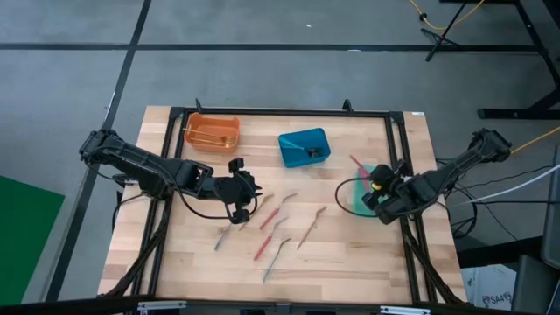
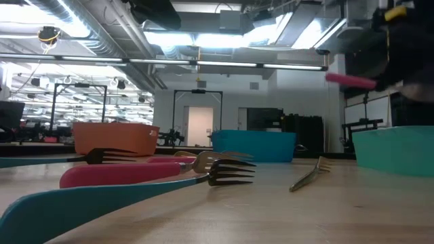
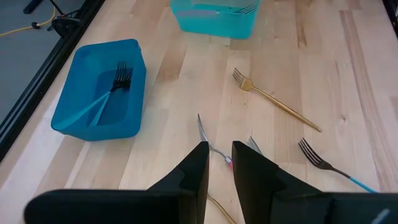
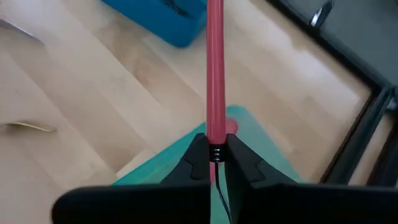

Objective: Sort silverware by color (type)
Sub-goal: Put the pink fork into the green bin

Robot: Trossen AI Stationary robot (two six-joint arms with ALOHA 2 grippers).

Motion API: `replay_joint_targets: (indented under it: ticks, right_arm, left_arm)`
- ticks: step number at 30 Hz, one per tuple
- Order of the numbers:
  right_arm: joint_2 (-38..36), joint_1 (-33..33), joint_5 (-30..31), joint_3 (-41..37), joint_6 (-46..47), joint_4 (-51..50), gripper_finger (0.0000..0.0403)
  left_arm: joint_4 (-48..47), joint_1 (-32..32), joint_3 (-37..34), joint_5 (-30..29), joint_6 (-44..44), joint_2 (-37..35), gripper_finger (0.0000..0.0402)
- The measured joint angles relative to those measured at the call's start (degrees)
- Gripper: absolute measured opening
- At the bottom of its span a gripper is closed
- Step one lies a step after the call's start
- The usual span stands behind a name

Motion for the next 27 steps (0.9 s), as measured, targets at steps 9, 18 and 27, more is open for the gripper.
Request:
replay_joint_targets:
  ticks: [9, 18, 27]
  right_arm:
    - [0.0, 0.0, -5.3, -11.3, 1.7, 13.9, 0.0005]
    - [0.0, 0.0, -5.8, -16.9, 2.3, 22.5, 0.0005]
    - [0.0, 0.0, -6.3, -18.6, 3.5, 23.8, 0.0005]
  left_arm:
    - [0.0, 0.0, 0.0, 0.0, 0.0, 0.0, 0.0064]
    - [0.0, 0.0, 0.0, 0.0, -0.1, 0.0, 0.0064]
    - [0.0, 0.0, 0.0, 0.0, -0.1, 0.0, 0.0064]
